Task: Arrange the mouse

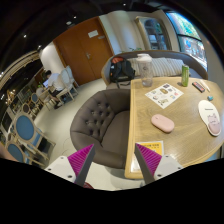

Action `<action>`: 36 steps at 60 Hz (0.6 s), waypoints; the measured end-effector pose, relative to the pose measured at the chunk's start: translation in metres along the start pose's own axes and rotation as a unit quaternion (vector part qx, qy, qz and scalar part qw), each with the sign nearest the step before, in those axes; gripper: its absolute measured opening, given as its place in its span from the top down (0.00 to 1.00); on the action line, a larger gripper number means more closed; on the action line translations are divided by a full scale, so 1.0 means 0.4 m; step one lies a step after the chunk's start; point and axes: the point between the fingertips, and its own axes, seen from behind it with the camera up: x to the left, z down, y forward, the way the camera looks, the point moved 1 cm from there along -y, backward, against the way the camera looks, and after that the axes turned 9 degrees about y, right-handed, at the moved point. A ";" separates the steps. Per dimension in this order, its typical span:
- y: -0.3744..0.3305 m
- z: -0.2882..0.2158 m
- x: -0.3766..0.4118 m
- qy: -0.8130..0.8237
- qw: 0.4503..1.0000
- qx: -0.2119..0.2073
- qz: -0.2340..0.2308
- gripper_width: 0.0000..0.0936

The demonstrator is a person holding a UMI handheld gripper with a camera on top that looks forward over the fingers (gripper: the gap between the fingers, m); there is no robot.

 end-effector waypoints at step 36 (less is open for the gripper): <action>0.120 -0.077 -0.485 -0.053 0.973 -0.095 0.201 0.13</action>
